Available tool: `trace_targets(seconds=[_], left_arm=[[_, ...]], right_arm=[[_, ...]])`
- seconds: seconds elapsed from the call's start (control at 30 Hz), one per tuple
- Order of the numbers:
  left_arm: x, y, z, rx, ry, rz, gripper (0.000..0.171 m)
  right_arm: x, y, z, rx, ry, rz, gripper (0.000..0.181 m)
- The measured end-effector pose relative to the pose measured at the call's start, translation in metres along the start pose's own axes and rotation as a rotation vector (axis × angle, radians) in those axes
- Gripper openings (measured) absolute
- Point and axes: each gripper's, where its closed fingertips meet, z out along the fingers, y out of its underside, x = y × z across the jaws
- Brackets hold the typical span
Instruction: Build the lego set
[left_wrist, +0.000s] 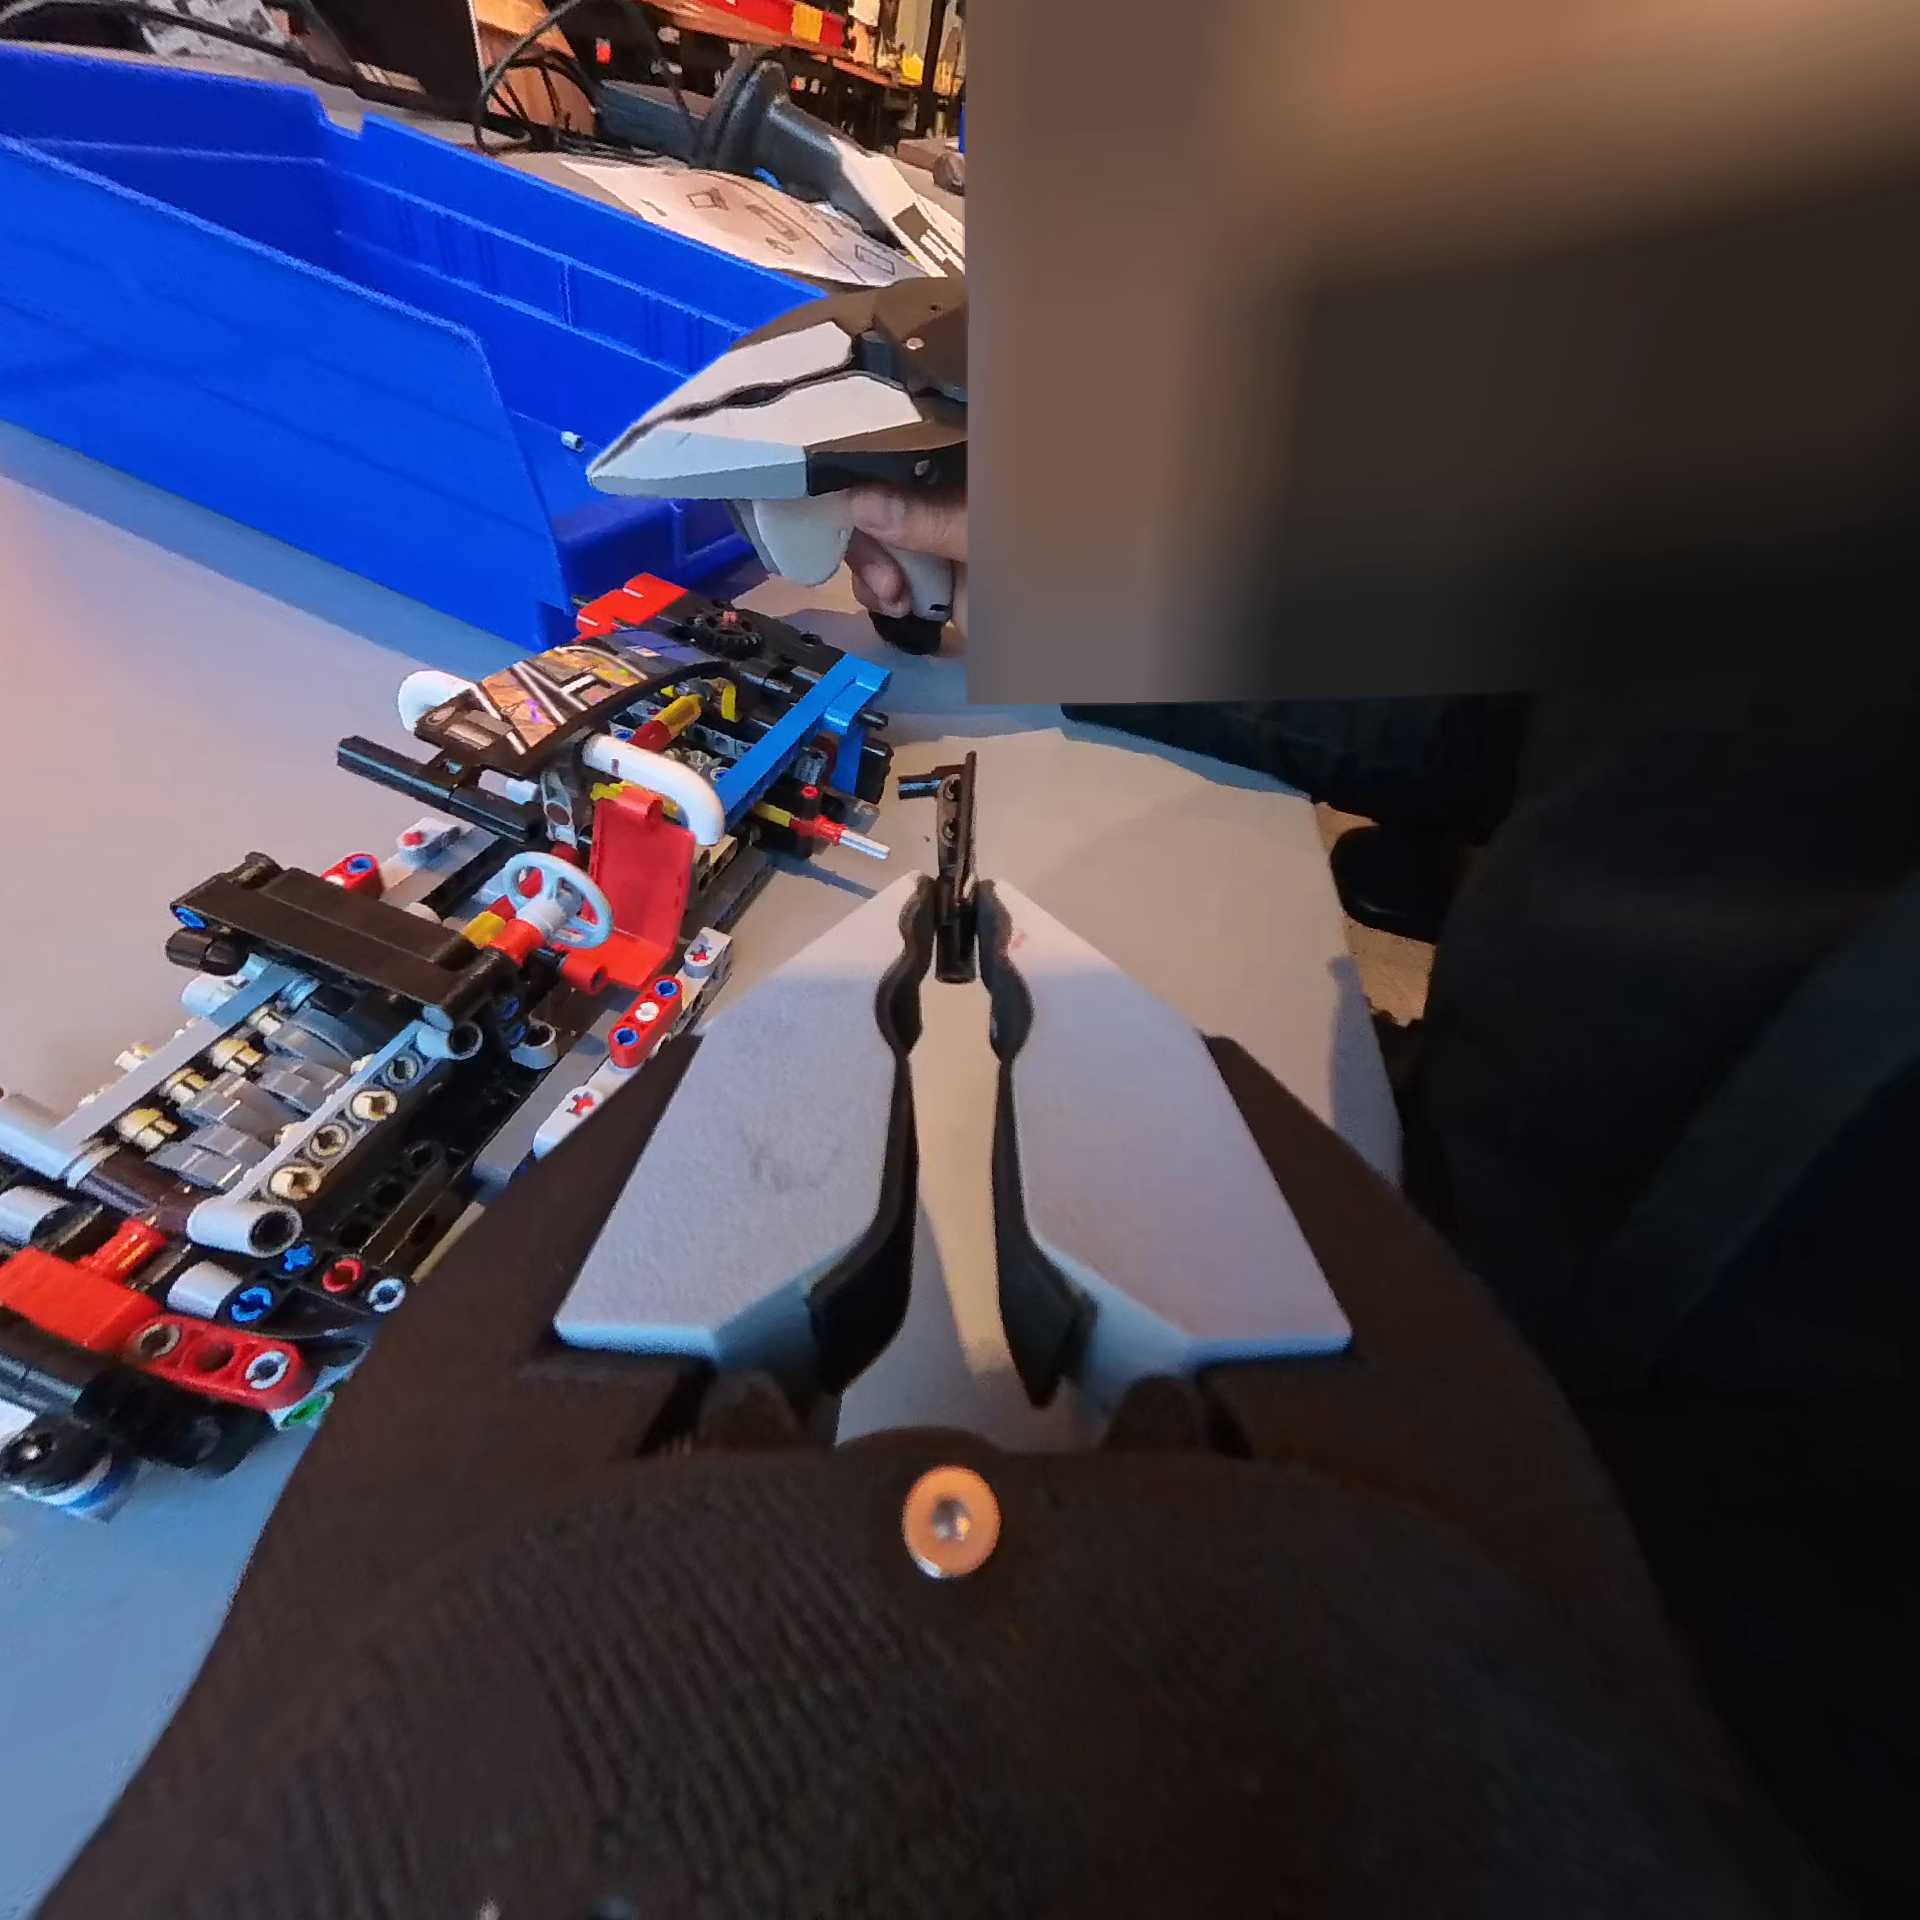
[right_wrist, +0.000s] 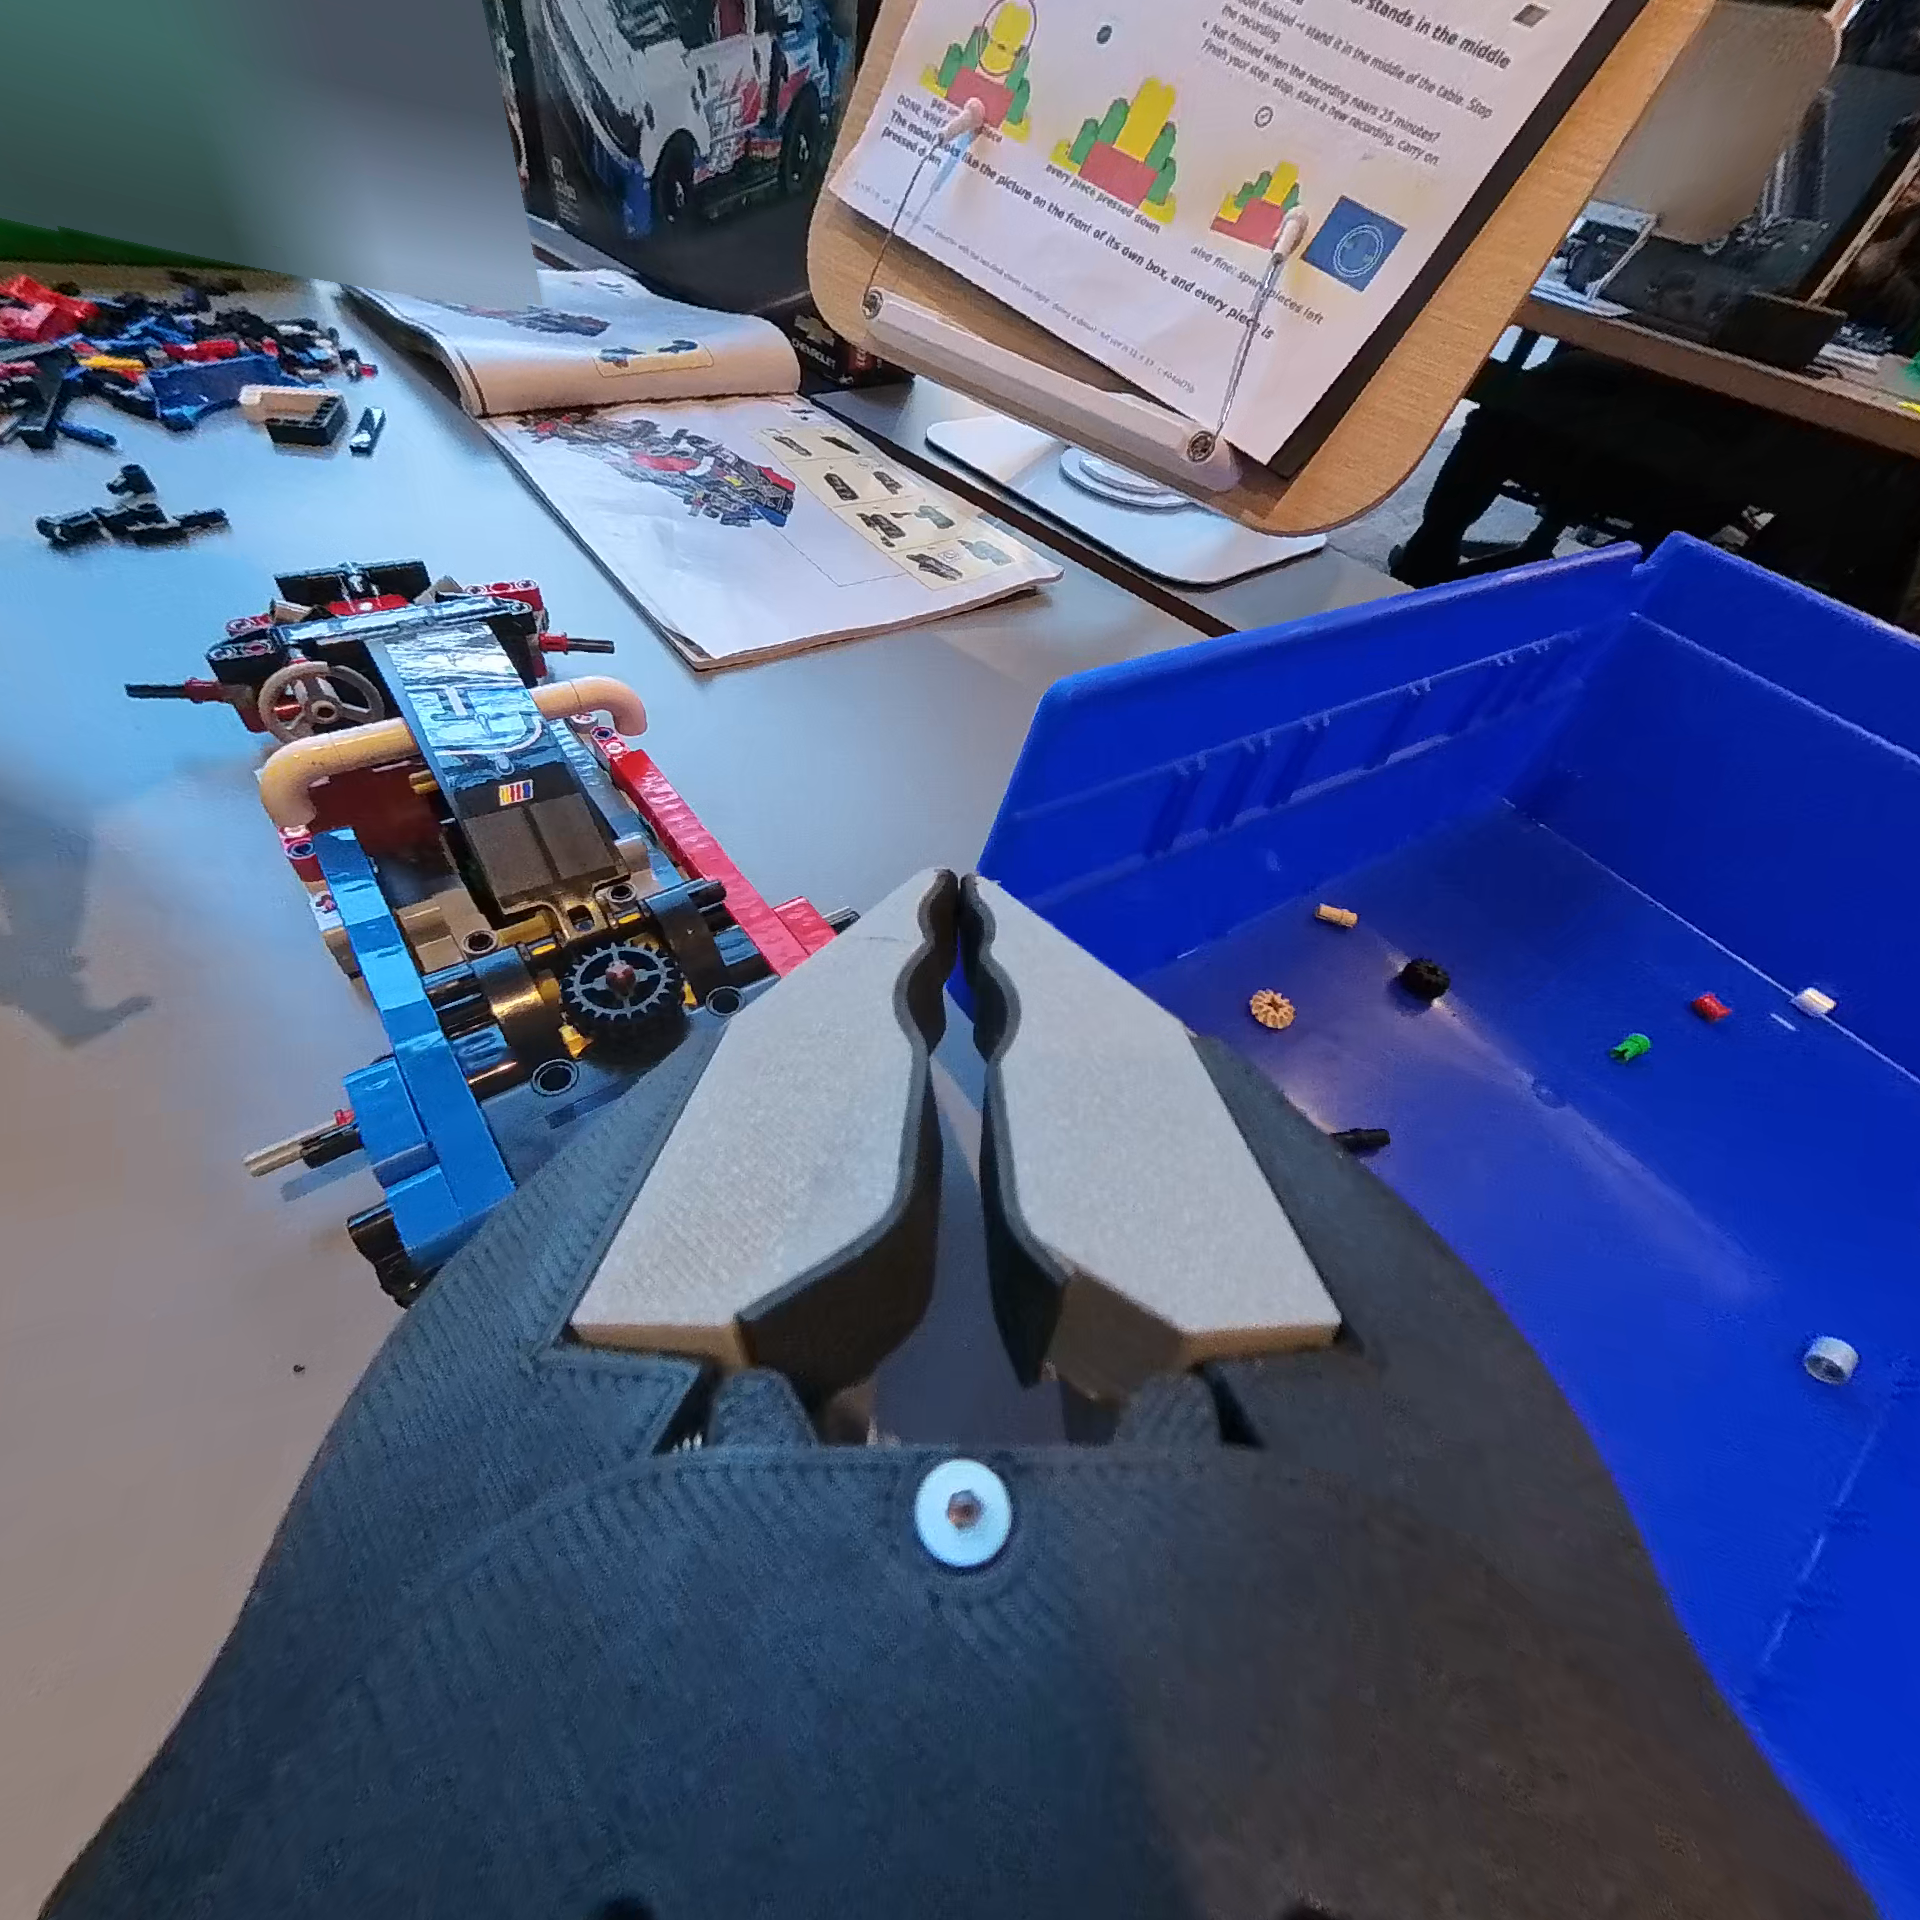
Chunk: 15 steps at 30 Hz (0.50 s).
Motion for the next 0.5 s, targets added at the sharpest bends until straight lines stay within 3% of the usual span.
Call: trace_targets(seconds=[0.33,0.5], left_arm=[[-0.008,-0.015,-0.011,0.101,-0.016,-0.078,0.004],[-0.012,-0.006,-0.006,0.078,-0.003,-0.121,0.004]], right_arm=[[-0.001,-0.002,-0.001,0.017,-0.007,0.009,0.000],[0.002,-0.004,-0.002,0.034,0.000,0.019,0.000]])
